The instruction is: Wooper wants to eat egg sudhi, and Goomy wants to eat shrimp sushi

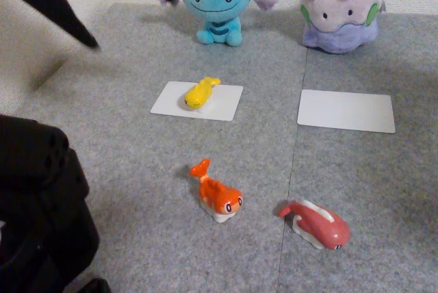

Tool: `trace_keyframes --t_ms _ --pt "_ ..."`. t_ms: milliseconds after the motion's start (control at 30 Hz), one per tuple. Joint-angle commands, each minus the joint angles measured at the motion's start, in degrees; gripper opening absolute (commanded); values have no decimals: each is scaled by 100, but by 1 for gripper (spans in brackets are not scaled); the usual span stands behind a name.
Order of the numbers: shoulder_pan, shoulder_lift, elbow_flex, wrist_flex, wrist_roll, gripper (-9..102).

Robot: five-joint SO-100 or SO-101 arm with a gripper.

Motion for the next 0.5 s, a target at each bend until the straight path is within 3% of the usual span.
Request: trace_keyframes --t_ms 0,467 --pt "554 149 475 53 -659 35" --pt "2382 97 2575 -1898 -3023 34"
